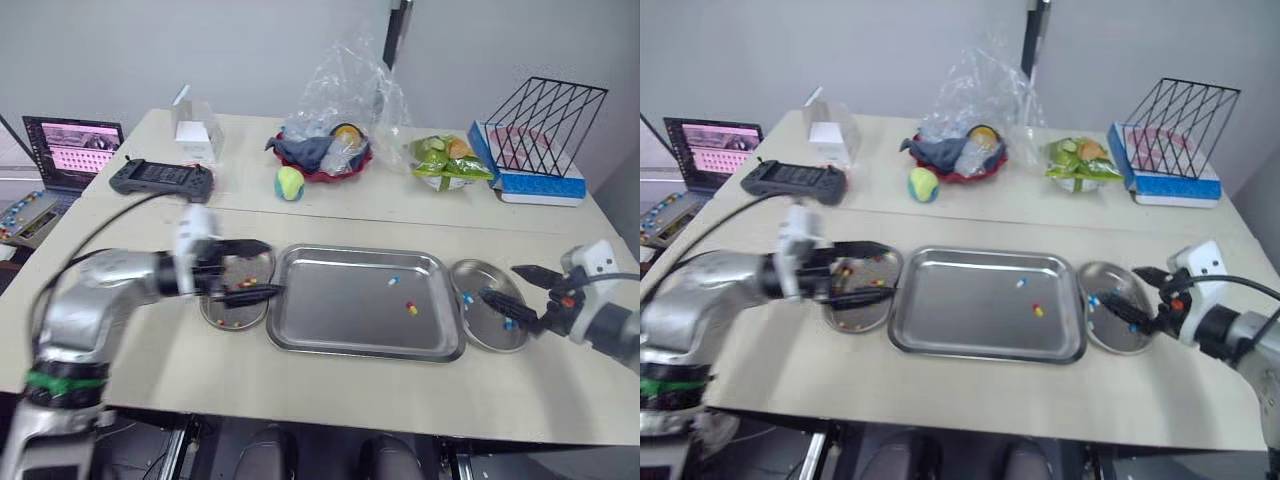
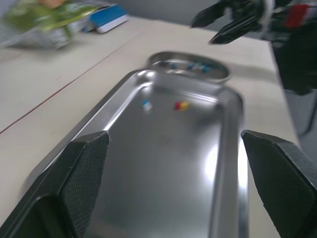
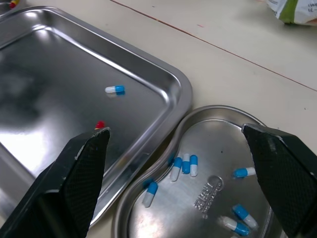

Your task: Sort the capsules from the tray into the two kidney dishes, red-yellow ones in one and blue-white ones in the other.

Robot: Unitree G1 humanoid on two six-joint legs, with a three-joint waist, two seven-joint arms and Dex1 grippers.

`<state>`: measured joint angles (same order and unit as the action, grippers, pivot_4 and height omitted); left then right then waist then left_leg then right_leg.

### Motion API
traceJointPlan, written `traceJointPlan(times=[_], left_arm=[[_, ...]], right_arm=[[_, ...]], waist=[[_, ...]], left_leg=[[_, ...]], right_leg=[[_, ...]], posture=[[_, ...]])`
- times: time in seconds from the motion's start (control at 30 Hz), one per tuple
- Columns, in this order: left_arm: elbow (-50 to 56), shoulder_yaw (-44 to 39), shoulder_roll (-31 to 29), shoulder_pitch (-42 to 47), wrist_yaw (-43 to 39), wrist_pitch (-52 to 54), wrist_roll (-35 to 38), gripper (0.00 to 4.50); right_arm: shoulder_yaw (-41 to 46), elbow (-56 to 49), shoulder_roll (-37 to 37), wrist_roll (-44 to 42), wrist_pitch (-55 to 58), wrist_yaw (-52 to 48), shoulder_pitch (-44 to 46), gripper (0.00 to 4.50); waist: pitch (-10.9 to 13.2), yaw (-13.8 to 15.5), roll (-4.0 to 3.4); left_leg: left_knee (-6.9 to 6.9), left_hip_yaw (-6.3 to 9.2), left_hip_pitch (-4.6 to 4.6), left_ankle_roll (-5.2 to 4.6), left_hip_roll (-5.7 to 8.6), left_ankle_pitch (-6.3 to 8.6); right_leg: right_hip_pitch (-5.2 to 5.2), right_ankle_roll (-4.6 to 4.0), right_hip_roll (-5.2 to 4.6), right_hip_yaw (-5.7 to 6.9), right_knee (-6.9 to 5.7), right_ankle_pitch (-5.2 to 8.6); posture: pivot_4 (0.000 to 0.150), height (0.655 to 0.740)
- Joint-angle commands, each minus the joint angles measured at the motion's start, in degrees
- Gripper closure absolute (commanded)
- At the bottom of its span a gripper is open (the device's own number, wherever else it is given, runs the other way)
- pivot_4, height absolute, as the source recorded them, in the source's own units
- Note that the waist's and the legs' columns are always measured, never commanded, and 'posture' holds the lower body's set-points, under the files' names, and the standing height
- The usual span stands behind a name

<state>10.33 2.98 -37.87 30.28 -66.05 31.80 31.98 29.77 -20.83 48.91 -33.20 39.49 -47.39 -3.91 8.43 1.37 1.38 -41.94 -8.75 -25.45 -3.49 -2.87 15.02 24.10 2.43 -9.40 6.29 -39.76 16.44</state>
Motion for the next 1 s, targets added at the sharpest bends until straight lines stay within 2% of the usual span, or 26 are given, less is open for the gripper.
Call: traceJointPlan(times=[0.03, 0.17, 0.27, 0.47, 0.6, 0.7, 1.0], left_arm=[[-2.2, 3.7, 3.4, 4.8, 1.6, 0.0, -2.3, 0.00], [-7.5, 12.4, 12.0, 9.6, 1.0, -4.9, -7.7, 0.00], [-13.3, 15.0, 17.2, 13.0, 0.8, -8.7, -10.6, 0.00], [-31.5, 20.8, 27.6, 20.8, -0.1, -20.1, -19.2, 0.00], [-41.0, 22.0, 32.1, 23.8, -0.1, -25.2, -23.1, 0.00], [-49.6, 22.1, 36.6, 25.0, 3.3, -27.9, -26.3, 0.00], [-63.6, 20.8, 44.3, 27.3, 8.7, -33.2, -31.5, 0.00]], right_arm=[[5.2, -3.0, 0.2, -1.1, 0.7, 1.3, -2.2, 0.03], [8.7, -6.1, -0.9, -2.0, 1.7, 2.5, -6.1, 0.03], [10.4, -7.5, -1.1, -2.4, 2.2, 3.3, -7.8, 0.03], [15.7, -11.7, -3.0, -3.7, 3.2, 5.4, -12.0, 0.03], [17.5, -13.3, -4.3, -4.2, 3.1, 6.2, -14.3, 0.03], [19.7, -15.6, -6.6, -4.5, 2.9, 7.8, -16.9, 0.03], [19.8, -17.1, -7.9, -4.6, 2.4, 10.0, -18.4, 0.03]], waist=[[0.0, -0.2, -0.01], [0.0, 0.1, -0.03], [0.0, 0.2, -0.01], [0.0, 0.8, -0.01], [0.0, 0.8, 0.00], [0.0, 0.8, 0.01], [0.0, 0.8, 0.01]], left_leg=[[0.01, 0.02, 0.00, 0.02, 0.00, -0.01], [0.01, 0.04, 0.00, 0.03, 0.04, -0.02], [-0.03, 0.05, -0.03, 0.01, 0.05, -0.02], [-0.05, 0.10, -0.05, -0.04, 0.06, 0.00], [-0.04, 0.14, -0.10, -0.07, 0.06, 0.02], [-0.04, 0.18, -0.13, -0.09, 0.05, 0.03], [-0.17, 0.31, -0.36, -0.66, 0.06, 0.37]], right_leg=[[0.00, 0.00, 0.03, -0.01, 0.00, 0.00], [-0.03, 0.00, 0.04, -0.01, 0.02, 0.00], [-0.02, 0.01, 0.05, -0.01, 0.06, 0.00], [-0.04, 0.01, 0.04, -0.01, 0.09, 0.00], [-0.01, 0.01, 0.05, 0.00, 0.13, 0.00], [0.01, 0.01, 0.05, 0.03, 0.14, 0.00], [0.09, 0.02, 0.00, 0.08, 0.16, -0.01]], posture=[[0.150, 0.6837], [0.150, 0.6837], [0.150, 0.6837], [0.150, 0.6837], [0.150, 0.6837], [0.150, 0.6837], [0.150, 0.6837]])
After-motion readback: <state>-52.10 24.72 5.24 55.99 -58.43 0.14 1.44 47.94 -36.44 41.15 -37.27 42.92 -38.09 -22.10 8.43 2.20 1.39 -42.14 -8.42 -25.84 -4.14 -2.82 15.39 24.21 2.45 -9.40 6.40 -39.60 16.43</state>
